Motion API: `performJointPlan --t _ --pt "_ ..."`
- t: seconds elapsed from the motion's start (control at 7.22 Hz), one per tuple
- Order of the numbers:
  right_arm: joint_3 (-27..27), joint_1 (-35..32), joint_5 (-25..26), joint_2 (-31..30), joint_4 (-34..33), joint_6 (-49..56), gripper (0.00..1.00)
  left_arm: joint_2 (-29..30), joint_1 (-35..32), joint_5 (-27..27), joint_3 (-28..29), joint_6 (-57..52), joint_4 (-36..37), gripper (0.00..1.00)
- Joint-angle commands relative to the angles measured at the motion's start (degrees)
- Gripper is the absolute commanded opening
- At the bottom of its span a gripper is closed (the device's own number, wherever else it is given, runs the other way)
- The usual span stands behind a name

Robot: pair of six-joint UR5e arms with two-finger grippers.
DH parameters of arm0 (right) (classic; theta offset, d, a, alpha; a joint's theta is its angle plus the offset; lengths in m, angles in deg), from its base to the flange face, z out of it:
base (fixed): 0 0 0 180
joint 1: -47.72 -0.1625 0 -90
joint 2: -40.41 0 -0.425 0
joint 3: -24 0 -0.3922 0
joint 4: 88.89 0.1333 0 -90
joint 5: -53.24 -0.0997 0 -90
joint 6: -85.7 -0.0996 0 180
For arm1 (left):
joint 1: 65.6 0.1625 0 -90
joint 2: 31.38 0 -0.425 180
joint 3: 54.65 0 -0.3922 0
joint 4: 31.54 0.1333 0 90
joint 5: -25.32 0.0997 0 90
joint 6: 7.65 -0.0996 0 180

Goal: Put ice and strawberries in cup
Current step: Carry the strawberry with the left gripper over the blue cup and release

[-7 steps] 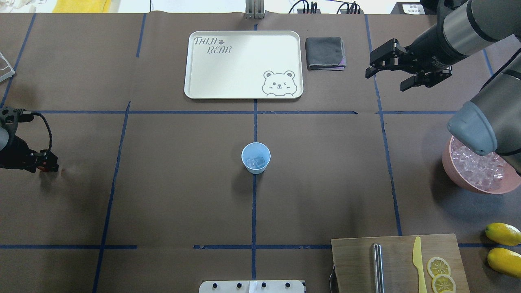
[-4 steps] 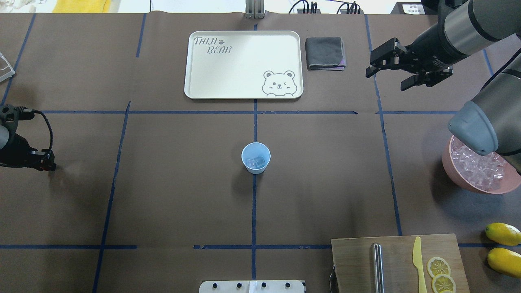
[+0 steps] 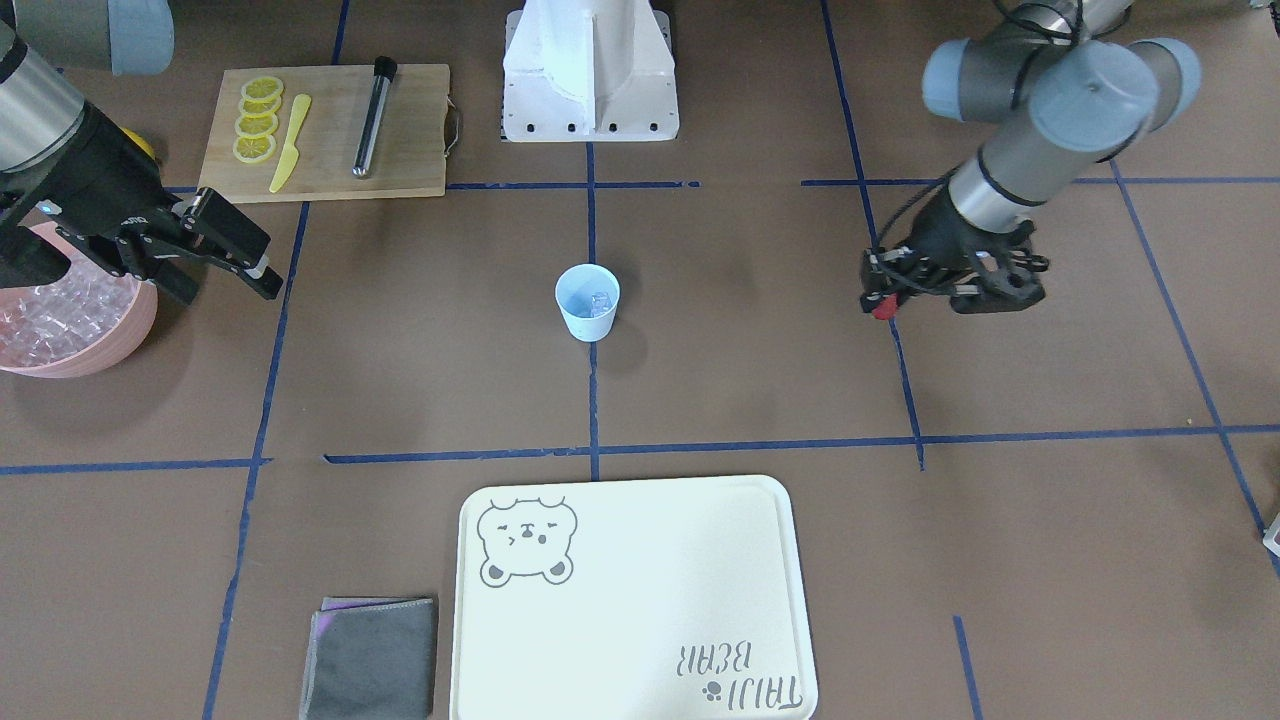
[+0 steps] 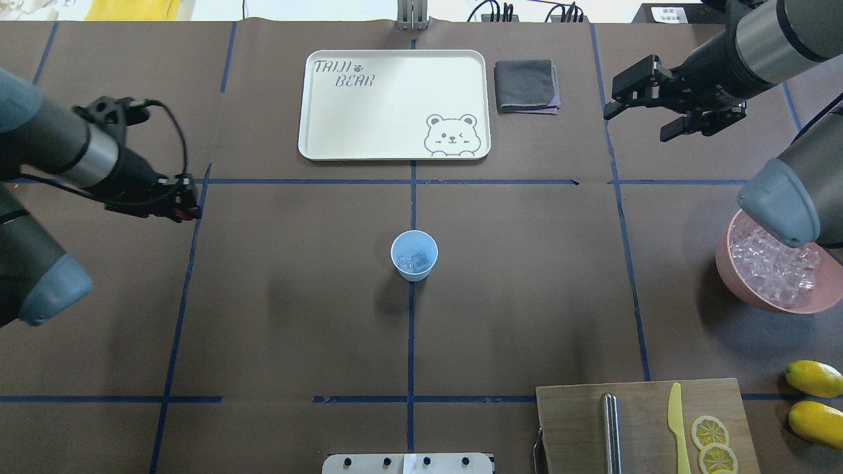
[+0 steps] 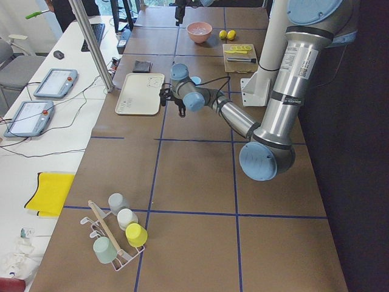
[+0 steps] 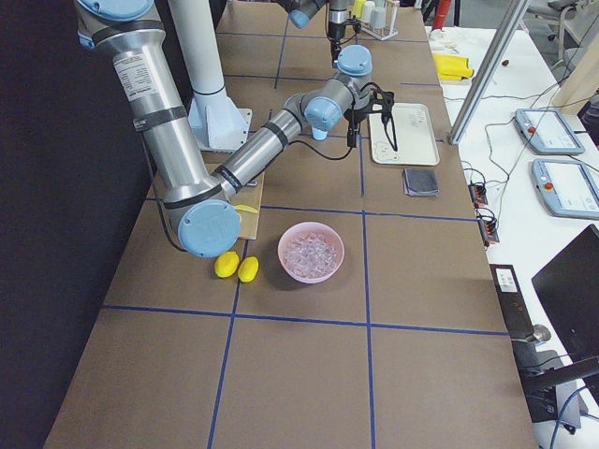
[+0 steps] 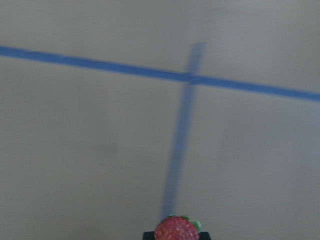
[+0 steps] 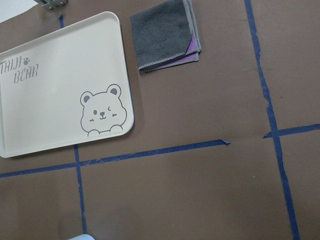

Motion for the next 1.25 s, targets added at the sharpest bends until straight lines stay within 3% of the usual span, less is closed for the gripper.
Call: performJointPlan --t 0.0,0.14,0.42,0.83,0.97,1.11 --pt "0.3 -0.3 0.1 -0.5 0.1 0.2 1.00 12.3 7.9 5.8 0.7 8.8 5.1 0.00" --pt "0.3 -0.2 0.3 -0.7 0.1 0.3 1.00 17.4 11.2 9.2 3.8 9.9 5.1 0.00" --pt "0.4 -0.2 0.5 -0.9 0.1 0.3 1.00 25.1 11.8 10.1 12.5 9.9 4.9 0.03" --pt "0.4 -0.2 0.6 -0.9 0.1 0.2 1.00 24.8 14.4 11.7 12.8 9.9 4.9 0.14" --pt "0.4 -0.2 0.6 -1.0 0.1 0.2 1.00 24.7 15.0 11.8 12.9 9.9 4.9 0.26" --pt "0.4 -0.2 0.6 -1.1 0.1 0.2 1.00 24.7 15.1 11.7 12.9 9.9 4.9 0.30"
